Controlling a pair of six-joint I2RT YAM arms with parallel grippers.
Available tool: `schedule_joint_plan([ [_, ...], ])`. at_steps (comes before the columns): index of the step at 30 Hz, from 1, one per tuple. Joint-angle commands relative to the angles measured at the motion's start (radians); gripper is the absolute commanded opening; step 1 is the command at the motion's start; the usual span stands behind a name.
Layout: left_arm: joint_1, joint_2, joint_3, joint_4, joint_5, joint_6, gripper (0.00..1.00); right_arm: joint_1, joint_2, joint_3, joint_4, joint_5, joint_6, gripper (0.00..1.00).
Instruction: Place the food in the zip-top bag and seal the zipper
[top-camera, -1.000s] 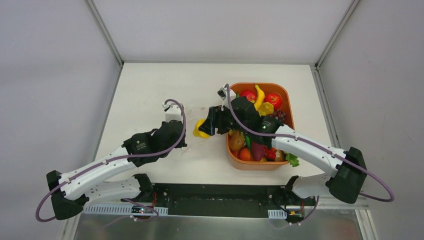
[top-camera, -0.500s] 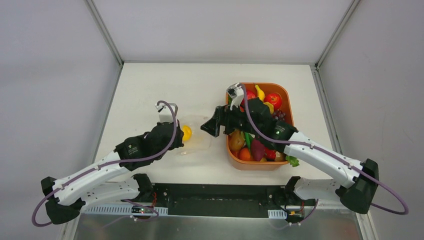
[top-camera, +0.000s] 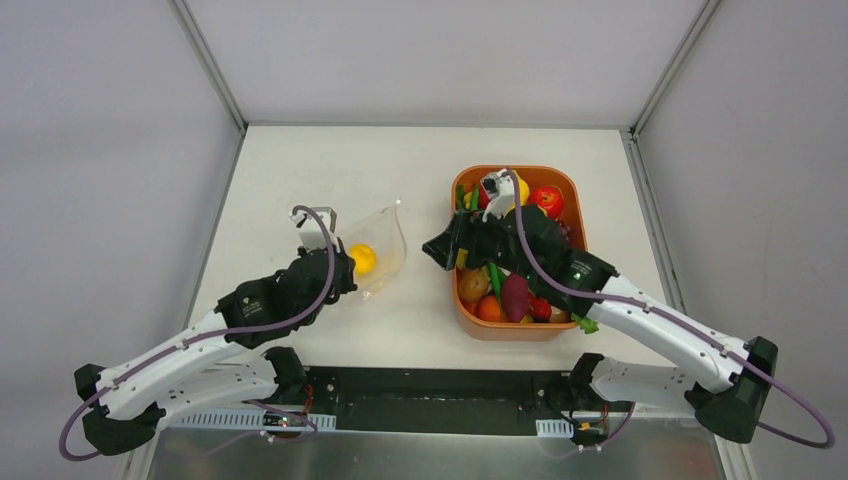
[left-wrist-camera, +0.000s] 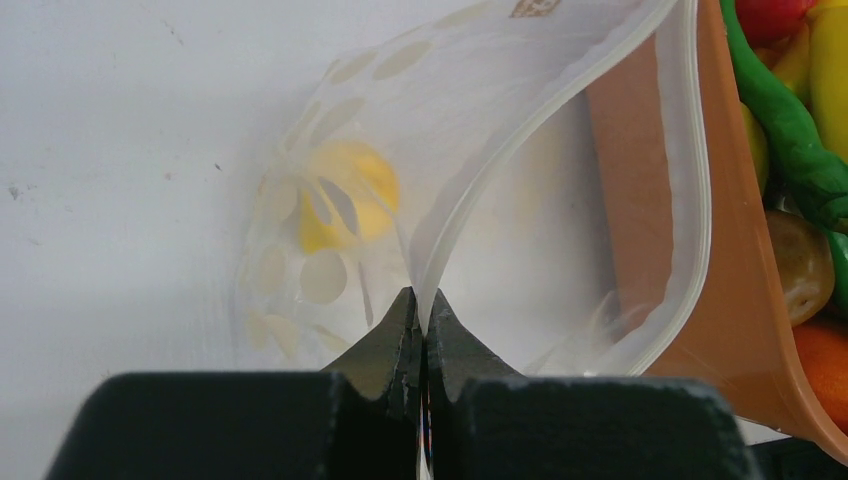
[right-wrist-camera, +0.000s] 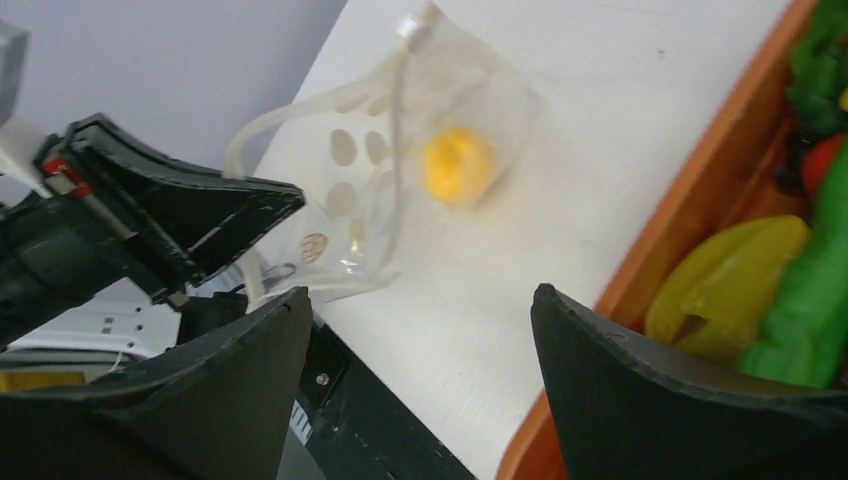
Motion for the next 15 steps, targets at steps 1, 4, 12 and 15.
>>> schedule_joint_plan([
  [1, -0.002, 0.0, -0.005, -0.013, -0.045, -0.015, 0.0, 0.002, -0.087, -0.011, -0.063, 0.198, 0.002, 0.82],
  [4, -0.001, 0.015, -0.005, -0.015, -0.035, -0.016, 0.0, 0.001, -0.107, 0.05, -0.211, 0.292, -0.021, 0.8],
  [12, -0.001, 0.037, -0.008, 0.015, -0.032, -0.001, 0.0, 0.001, -0.188, 0.16, -0.658, 0.445, 0.085, 0.71],
  [15, -0.001, 0.047, -0.008, 0.022, -0.034, 0.004, 0.0, 0.002, -0.213, 0.159, -0.773, 0.437, 0.169, 0.73],
])
